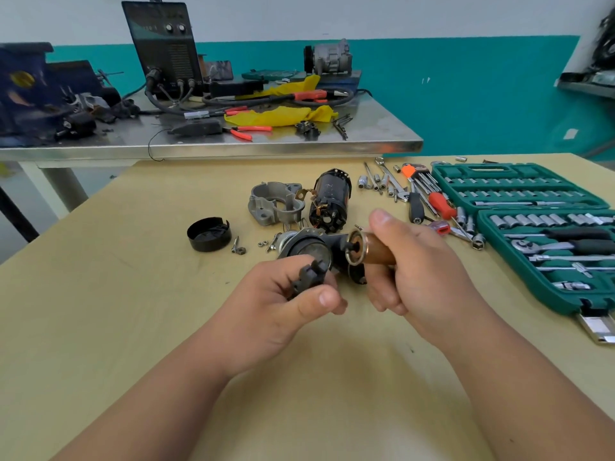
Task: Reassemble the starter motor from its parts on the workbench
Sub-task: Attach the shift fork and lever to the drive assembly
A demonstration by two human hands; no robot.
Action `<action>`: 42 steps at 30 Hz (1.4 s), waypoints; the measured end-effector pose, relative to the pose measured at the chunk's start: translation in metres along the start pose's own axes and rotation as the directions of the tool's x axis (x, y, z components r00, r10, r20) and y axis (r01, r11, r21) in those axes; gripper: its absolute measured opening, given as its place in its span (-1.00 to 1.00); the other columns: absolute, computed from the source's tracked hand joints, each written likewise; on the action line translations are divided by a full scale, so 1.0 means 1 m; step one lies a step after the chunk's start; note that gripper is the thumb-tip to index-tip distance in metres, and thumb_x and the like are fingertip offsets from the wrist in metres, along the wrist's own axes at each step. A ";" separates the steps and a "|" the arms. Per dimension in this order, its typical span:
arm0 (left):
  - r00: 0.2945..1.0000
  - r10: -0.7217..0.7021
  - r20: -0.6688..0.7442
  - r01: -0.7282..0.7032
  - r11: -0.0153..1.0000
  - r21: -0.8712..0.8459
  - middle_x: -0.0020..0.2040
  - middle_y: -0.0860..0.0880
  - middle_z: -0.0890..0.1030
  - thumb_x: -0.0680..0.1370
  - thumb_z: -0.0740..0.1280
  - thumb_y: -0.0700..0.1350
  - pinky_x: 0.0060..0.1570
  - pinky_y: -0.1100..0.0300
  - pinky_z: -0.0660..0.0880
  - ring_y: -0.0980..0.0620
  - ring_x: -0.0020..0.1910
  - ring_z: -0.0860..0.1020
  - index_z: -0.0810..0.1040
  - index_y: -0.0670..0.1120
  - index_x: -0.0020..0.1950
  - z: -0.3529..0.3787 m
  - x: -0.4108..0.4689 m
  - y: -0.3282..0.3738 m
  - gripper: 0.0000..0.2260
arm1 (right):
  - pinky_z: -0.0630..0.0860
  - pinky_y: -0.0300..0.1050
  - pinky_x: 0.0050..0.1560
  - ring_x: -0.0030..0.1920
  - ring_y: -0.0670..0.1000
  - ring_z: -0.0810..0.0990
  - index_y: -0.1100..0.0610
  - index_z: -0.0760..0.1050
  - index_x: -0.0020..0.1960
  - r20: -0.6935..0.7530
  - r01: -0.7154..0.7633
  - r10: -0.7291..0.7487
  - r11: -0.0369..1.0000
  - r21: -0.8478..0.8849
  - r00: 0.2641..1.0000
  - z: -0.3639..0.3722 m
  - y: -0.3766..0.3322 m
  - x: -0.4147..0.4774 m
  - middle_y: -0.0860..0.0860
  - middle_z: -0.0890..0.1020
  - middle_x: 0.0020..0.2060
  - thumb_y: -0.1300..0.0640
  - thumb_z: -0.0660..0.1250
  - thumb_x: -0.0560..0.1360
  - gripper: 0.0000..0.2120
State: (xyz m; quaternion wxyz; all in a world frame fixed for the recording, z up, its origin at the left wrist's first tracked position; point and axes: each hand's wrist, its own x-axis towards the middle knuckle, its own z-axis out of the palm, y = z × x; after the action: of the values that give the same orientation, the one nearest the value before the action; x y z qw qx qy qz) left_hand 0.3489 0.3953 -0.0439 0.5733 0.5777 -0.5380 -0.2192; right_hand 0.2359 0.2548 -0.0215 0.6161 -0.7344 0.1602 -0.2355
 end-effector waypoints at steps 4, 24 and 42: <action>0.998 -0.035 0.058 0.035 0.999 -0.004 -0.16 -0.03 0.69 0.46 0.34 0.31 -0.09 0.06 0.50 -0.14 -0.14 0.60 0.67 0.08 -0.12 0.000 0.000 0.003 -0.67 | 0.30 0.08 -0.40 -0.63 0.02 0.24 0.21 0.45 -0.37 0.059 0.026 -0.028 0.999 0.035 0.998 -0.001 0.001 0.000 0.02 0.34 -0.69 -0.30 0.14 0.38 -0.44; 0.927 -0.294 0.232 0.339 0.922 -0.188 -0.34 -0.08 0.62 0.47 0.39 -0.01 -0.44 0.18 0.50 -0.12 -0.51 0.60 0.50 -0.26 -0.10 -0.006 -0.003 0.016 -0.70 | 0.29 -0.19 -0.48 -0.62 -0.05 0.28 0.25 0.47 -0.29 0.164 0.089 -0.074 0.992 -0.085 0.984 -0.009 -0.005 -0.003 -0.03 0.36 -0.66 -0.24 0.21 0.38 -0.49; 0.863 -0.467 0.190 0.493 0.862 -0.119 -0.28 -0.12 0.63 0.41 0.03 -0.06 -0.35 0.23 0.51 -0.20 -0.47 0.57 0.65 -0.10 -0.04 -0.010 0.000 0.012 -0.59 | 0.26 -0.37 -0.50 -0.57 -0.17 0.34 0.03 0.57 -0.36 0.073 0.162 -0.150 0.965 -0.208 0.986 -0.005 -0.008 -0.005 -0.15 0.45 -0.62 -0.03 0.33 0.39 -0.79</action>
State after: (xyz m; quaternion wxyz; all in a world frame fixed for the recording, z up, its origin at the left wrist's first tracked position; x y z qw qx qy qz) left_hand 0.3535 0.4019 -0.0308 0.5022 0.6260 -0.3999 -0.4428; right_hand 0.2289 0.2549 -0.0142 0.5176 -0.8130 0.1086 -0.2437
